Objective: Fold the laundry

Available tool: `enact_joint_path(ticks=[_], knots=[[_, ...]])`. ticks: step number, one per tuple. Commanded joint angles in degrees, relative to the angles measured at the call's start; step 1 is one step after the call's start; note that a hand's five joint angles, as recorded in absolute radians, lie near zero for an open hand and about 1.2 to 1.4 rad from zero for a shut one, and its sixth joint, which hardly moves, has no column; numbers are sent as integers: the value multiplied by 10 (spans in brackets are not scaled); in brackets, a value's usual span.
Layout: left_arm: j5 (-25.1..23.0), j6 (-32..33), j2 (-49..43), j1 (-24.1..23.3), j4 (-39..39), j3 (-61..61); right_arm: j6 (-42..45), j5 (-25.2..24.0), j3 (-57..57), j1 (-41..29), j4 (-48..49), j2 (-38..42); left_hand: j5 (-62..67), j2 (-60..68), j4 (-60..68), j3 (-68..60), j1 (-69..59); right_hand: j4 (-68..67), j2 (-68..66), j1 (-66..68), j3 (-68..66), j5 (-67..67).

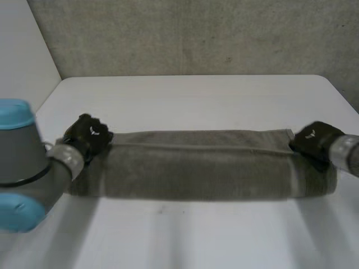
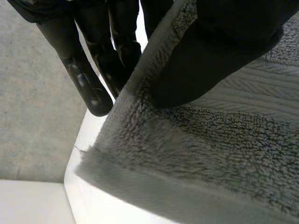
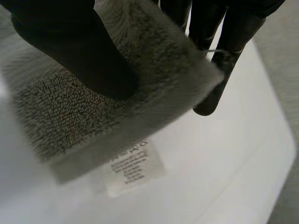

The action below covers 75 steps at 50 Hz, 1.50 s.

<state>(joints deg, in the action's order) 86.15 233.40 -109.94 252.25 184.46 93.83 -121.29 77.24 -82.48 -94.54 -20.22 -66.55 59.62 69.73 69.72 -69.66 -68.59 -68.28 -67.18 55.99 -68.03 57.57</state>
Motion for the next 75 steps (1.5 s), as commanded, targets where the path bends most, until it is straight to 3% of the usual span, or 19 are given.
enact_joint_path(ticks=[1, 3, 8, 18, 19, 20, 21, 22, 23, 28, 34, 38, 39, 41, 46, 52, 69, 74, 75], knots=[[4, -4, -182, -11, 29, -152, -34, 83, 75, -60, 158, 101, 104, 103, 103, -103, -114, -117, -128, 240, -120, 124], [4, -5, -229, -11, 34, -209, -31, 98, 101, -78, 226, 140, 104, 103, 103, -103, -114, -117, -128, 240, -120, 124], [2, -6, -278, -11, 35, -285, -26, 116, 146, -86, 286, 193, 104, 103, 103, -103, -114, -117, -128, 240, -120, 124], [3, -21, -317, -12, 42, -359, -22, 109, 190, -87, 352, 251, 104, 103, 103, -103, -114, -117, -128, 240, -120, 124], [2, -26, -317, -11, 42, -358, -20, 113, 190, -88, 361, 258, 104, 103, 103, -103, -114, -10, -21, 132, -12, 17], [2, -26, -317, -11, 42, -358, -20, 113, 190, -88, 361, 258, 104, 103, 103, -103, -114, -8, -19, 131, -11, 16], [2, -31, -316, -12, 44, -357, -20, 120, 191, -89, 361, 261, -122, -124, -123, 123, 112, 391, 380, -268, 389, -384], [2, -31, -316, -12, 44, -357, -20, 120, 191, -89, 361, 261, -125, -126, -126, 125, 114, 395, 384, -272, 393, -388], [2, -36, -313, -13, 45, -353, -21, 122, 189, -94, 361, 262, -531, -532, -532, 531, 521, 583, 572, -460, 580, -576], [1, -46, -294, -28, 45, -330, -44, 138, 161, -108, 353, 228, -596, -597, -597, 597, 586, 583, 572, -460, 580, -576], [2, -62, -220, -31, 45, -264, -156, 111, 88, -100, 322, 105, -596, -597, -597, 597, 586, 583, 572, -460, 580, -576], [0, -124, -139, -26, 45, -183, -234, 32, 49, -69, 242, 36, -596, -597, -597, 597, 586, 583, 572, -460, 580, -576], [0, -124, -139, -26, 45, -182, -235, 32, 49, -69, 242, 36, -596, -597, -597, 597, 586, 583, 572, -460, 580, -576], [-3, -181, -85, -20, 49, -121, -273, -25, 30, -20, 165, 10, -596, -597, -597, 597, 586, 583, 572, -460, 580, -576], [-21, -267, -29, -9, 72, -42, -289, -73, 13, 29, 82, 4, -596, -597, -597, 597, 586, 569, 558, -446, 566, -562], [-52, -341, 7, 0, 119, 29, -287, -90, -30, 64, 96, 11, -596, -597, -597, 597, 586, 503, 492, -380, 501, -496], [-55, -353, 14, -1, 156, 70, -284, -91, -71, 77, 208, 69, -596, -597, -597, 597, 586, 336, 325, -213, 334, -329], [-55, -353, 15, -2, 156, 70, -275, -91, -67, 81, 225, 83, -596, -597, -597, 597, 586, 192, 181, -69, 189, -185], [-55, -353, 15, -2, 156, 71, -266, -91, -66, 83, 230, 90, -596, -597, -597, 597, 586, 70, 59, 53, 68, -63]])
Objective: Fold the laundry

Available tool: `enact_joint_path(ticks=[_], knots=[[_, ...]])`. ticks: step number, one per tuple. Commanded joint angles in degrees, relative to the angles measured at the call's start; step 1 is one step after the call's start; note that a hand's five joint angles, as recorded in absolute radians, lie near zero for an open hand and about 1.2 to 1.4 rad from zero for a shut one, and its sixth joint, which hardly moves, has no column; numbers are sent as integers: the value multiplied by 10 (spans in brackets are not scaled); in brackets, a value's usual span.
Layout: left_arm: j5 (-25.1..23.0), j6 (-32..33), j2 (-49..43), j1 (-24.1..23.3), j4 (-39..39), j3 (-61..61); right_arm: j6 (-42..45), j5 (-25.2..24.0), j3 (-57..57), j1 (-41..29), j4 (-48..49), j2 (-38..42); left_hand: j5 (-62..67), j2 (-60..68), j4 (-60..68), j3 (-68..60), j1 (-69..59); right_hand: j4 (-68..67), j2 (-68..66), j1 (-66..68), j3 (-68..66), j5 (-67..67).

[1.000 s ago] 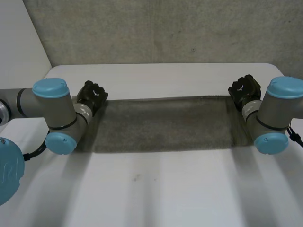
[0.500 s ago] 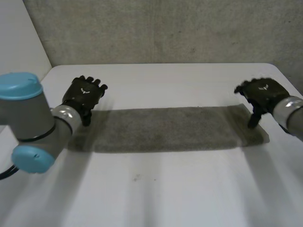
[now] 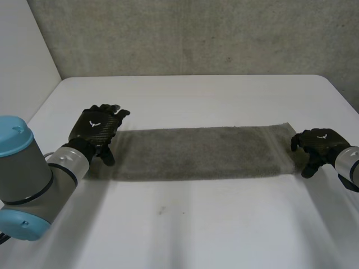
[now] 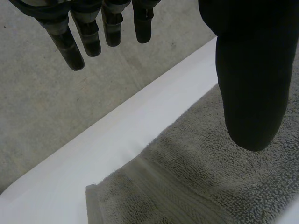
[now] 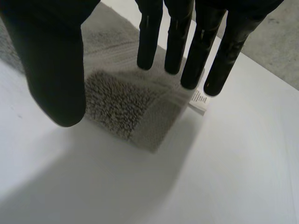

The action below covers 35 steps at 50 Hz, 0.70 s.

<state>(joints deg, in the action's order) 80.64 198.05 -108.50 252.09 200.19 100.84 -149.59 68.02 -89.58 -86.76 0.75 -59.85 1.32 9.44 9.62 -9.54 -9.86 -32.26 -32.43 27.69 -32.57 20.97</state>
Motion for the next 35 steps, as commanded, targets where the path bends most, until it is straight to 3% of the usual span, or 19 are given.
enact_joint_path(ticks=[1, 2, 3, 7, 12, 15, 21, 29, 32, 34, 35], knots=[[0, 1, 0, 0, -1, 2, 26, 2, 7, 7, 23, 29, -13, 6, 4, -5, -1, -391, -389, 437, -388, 404], [0, 1, 0, 0, -1, 2, 26, 2, 7, 7, 23, 29, -13, 6, 4, -5, -1, -392, -390, 438, -389, 405], [0, 1, 1, 0, -1, 3, 37, 4, 10, 11, 27, 32, -13, 6, 4, -5, -1, -477, -475, 522, -473, 489], [0, 1, 5, -1, -1, 4, 62, 31, 12, 23, 38, 30, -13, 6, 4, -5, -1, -477, -476, 523, -474, 490], [1, 1, 12, -4, -1, 6, 175, 162, 27, 37, 105, 24, -13, 6, 4, -5, -1, -477, -476, 523, -474, 490], [0, 1, 21, -1, -1, 13, 234, 196, 28, 54, 115, 17, -13, 6, 4, -5, -1, -477, -476, 523, -474, 490], [0, 1, 27, 0, -1, 16, 240, 180, 32, 43, 123, 7, -13, 6, 4, -5, -1, -477, -476, 523, -474, 490], [3, -2, 36, 1, -1, 16, 92, 120, 34, -131, 183, -82, -13, 6, 4, -5, -2, -477, -476, 523, -474, 490], [3, -2, 40, 0, -1, 17, 78, 101, 32, -168, 202, -83, -11, 8, 6, -7, -4, -477, -476, 523, -474, 490], [5, -2, 46, 0, -1, 19, 69, 60, 30, -250, 231, -77, -11, 8, 6, -7, -4, -477, -476, 523, -474, 490], [5, -2, 46, 0, -1, 19, 69, 60, 30, -250, 231, -77, -11, 8, 6, -7, -4, -477, -476, 523, -474, 490]])
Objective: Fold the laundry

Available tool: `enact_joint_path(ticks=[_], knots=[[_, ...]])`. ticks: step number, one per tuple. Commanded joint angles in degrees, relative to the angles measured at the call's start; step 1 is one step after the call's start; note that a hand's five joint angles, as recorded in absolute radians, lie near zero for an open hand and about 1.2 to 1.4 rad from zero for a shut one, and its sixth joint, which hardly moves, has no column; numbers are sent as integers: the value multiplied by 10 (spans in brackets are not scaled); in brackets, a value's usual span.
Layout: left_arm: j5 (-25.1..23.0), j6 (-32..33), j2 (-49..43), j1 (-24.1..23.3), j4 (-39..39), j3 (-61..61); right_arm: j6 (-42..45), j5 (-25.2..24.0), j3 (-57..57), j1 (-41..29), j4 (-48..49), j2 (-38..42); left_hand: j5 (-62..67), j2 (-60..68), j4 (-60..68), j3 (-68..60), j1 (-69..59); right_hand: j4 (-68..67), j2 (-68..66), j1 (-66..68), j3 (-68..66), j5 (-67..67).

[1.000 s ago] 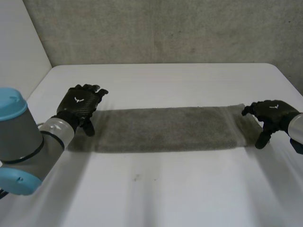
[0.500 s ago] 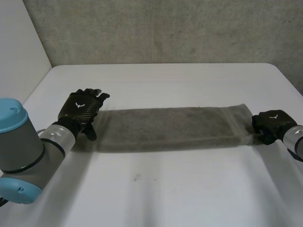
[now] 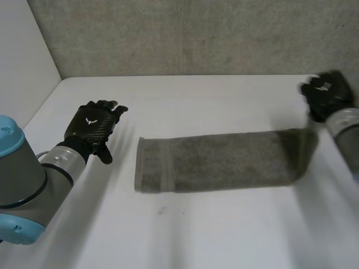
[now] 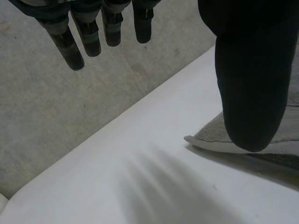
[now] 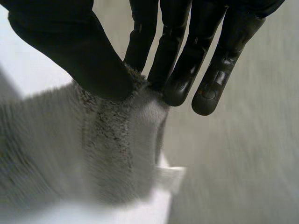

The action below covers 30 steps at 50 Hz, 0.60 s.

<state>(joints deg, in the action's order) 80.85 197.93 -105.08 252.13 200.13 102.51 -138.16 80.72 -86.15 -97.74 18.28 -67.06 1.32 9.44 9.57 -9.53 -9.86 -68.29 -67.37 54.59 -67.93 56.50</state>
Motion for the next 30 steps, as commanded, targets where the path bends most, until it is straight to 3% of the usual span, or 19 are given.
enact_joint_path(ticks=[1, 10, 15, 21, 22, 23, 30], knots=[[4, -2, 15, 0, 0, 2, -46, -86, -4, -180, 65, 3, -11, 8, 6, -7, -4, -117, -126, 254, -121, 135], [4, -3, 28, 7, 1, 11, -41, -160, 4, -339, 75, 132, -9, 9, 8, -9, -5, -117, -126, 254, -121, 135], [4, -4, 27, 6, 1, 13, -42, -155, 19, -366, 69, 170, -9, 9, 8, -9, -5, -117, -126, 254, -121, 135], [4, -4, 26, -1, 2, 13, -50, -151, 20, -364, 66, 156, -9, 9, 8, -9, -5, -84, -93, 221, -88, 102], [4, -4, 25, -1, 2, 12, -54, -149, 18, -363, 65, 138, -9, 9, 8, -9, -5, 184, 175, -47, 180, -166], [3, -4, 24, -3, 2, 11, -62, -141, 13, -358, 59, 118, -9, 9, 8, -9, -5, 545, 536, -408, 541, -527], [0, -22, 15, -42, 12, -1, -159, -81, 0, -282, -15, 52, -9, 9, 8, -9, -5, 583, 574, -446, 579, -565]])
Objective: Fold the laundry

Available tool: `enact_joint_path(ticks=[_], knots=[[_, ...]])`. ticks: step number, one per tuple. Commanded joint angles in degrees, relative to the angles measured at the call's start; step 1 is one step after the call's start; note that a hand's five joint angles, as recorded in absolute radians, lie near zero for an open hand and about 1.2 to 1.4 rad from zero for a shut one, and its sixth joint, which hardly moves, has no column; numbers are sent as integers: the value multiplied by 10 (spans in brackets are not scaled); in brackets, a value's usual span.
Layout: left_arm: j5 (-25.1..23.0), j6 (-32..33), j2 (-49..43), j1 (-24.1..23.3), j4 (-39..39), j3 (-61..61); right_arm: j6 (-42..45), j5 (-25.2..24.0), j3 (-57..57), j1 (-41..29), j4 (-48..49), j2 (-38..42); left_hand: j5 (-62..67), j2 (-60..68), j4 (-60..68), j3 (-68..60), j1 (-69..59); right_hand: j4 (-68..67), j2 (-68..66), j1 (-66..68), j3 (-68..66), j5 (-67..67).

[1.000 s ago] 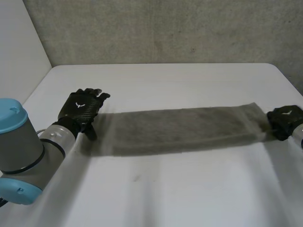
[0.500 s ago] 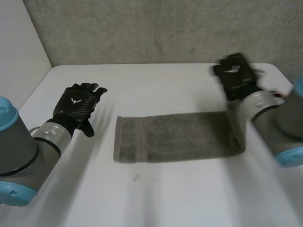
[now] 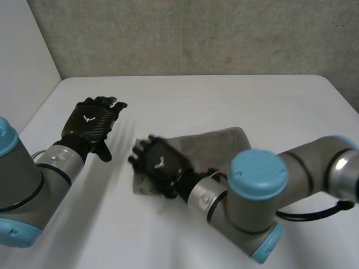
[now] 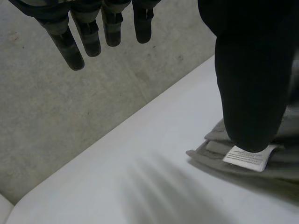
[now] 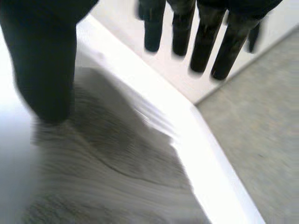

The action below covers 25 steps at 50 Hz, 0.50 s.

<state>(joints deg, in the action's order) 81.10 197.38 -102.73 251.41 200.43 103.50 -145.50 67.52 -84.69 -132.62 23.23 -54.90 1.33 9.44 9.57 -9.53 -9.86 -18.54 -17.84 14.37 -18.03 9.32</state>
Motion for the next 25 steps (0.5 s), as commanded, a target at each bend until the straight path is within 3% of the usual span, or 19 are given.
enact_joint_path(ticks=[1, 7, 16, 18, 19, 20, 21, 23, 25], knots=[[-2, -31, -12, -47, 15, -15, -119, 59, -19, 85, -86, -86, -9, 9, 8, -9, -5, 85, 78, -44, 80, -93], [-4, -112, -54, -96, 26, -37, -195, 60, -53, 179, -156, -107, -6, 13, 11, -12, -9, 85, 78, -44, 80, -93], [4, -125, -141, -122, 15, -64, -166, 55, -123, 254, -160, -94, 9, 28, 27, -27, -24, 78, 71, -36, 73, -86], [4, -119, -155, -120, 8, -67, -125, 60, -136, 273, -145, -77, 9, 28, 27, -27, -24, -101, -108, 143, -106, 93], [4, -119, -155, -120, 8, -67, -124, 60, -136, 273, -145, -77, 9, 28, 27, -27, -24, -102, -109, 144, -107, 94], [4, -112, -156, -119, 5, -66, -102, 64, -137, 277, -140, -71, 9, 28, 27, -27, -24, -244, -251, 285, -249, 236], [4, -111, -156, -119, 5, -66, -102, 64, -137, 277, -140, -71, 9, 28, 27, -27, -24, -245, -252, 287, -250, 237], [4, -91, -151, -116, 0, -59, -67, 65, -134, 280, -123, -67, 9, 28, 27, -27, -24, -563, -570, 605, -568, 555], [6, -81, -146, -116, -2, -56, -51, 66, -131, 280, -110, -72, 9, 28, 27, -27, -24, -614, -621, 656, -619, 606]])
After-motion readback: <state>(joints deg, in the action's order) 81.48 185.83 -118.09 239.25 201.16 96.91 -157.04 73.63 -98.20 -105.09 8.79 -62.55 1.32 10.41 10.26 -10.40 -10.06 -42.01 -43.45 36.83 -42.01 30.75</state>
